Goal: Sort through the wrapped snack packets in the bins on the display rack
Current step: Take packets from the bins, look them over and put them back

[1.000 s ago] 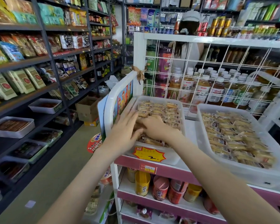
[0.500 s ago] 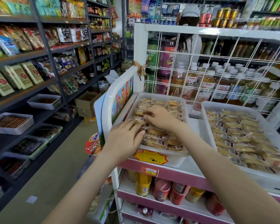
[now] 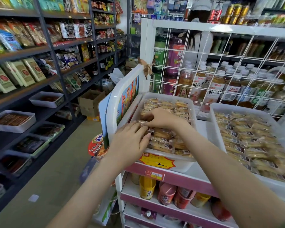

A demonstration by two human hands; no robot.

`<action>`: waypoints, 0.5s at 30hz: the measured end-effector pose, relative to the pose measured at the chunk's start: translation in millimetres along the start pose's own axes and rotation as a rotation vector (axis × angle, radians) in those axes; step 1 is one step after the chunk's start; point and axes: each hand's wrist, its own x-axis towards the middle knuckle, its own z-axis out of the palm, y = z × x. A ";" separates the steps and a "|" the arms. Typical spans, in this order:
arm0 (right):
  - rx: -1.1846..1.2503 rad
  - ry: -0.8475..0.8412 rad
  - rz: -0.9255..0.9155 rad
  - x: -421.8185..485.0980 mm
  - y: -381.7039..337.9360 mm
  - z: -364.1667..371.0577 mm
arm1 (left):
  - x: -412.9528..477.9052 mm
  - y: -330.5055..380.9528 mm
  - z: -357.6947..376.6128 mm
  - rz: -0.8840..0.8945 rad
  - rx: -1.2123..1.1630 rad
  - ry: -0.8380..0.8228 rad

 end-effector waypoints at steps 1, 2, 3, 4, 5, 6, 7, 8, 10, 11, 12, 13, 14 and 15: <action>-0.012 0.004 -0.007 0.2 0.2 -0.1 | -0.1 -0.2 0.4 0.002 0.004 0.001; -0.055 0.021 -0.018 -0.7 -1.0 -1.2 | -0.3 -0.5 1.0 0.003 0.004 0.002; -0.117 0.056 -0.024 -1.8 -3.0 -2.0 | -0.5 -1.0 1.5 0.002 -0.004 -0.002; -0.172 0.103 -0.030 -2.6 -4.9 -2.7 | -0.5 -1.2 1.5 0.001 -0.013 -0.007; -0.207 0.144 -0.034 -4.1 -7.1 -3.2 | -0.7 -0.9 1.4 -0.001 -0.017 -0.009; -0.229 0.168 -0.033 -5.1 -9.0 -2.9 | -0.9 -0.5 1.3 0.000 -0.012 -0.004; -0.254 0.173 -0.028 -5.5 -10.6 -2.2 | -1.2 0.1 0.9 0.001 -0.006 0.004; -0.287 0.153 -0.024 -5.7 -12.2 -1.8 | -1.5 0.7 0.3 0.002 -0.003 0.012; -0.374 0.099 -0.039 -4.9 -13.9 -1.1 | -1.4 1.8 -0.8 0.003 -0.004 0.022; -0.404 0.081 -0.042 -4.8 -14.0 -1.0 | -1.3 2.1 -1.1 0.002 -0.008 0.020; -0.408 0.080 -0.038 -5.5 -13.9 -1.8 | -1.4 2.5 -1.3 0.001 -0.013 0.016; -0.383 0.094 -0.027 -6.0 -12.6 -2.0 | -1.7 2.9 -1.9 0.001 -0.018 0.008; -0.329 0.124 -0.014 -6.8 -10.4 -2.2 | -1.9 3.2 -2.5 0.003 -0.021 0.004; -0.250 0.164 0.003 -8.0 -7.6 -2.8 | -1.9 3.3 -3.0 0.002 -0.024 0.002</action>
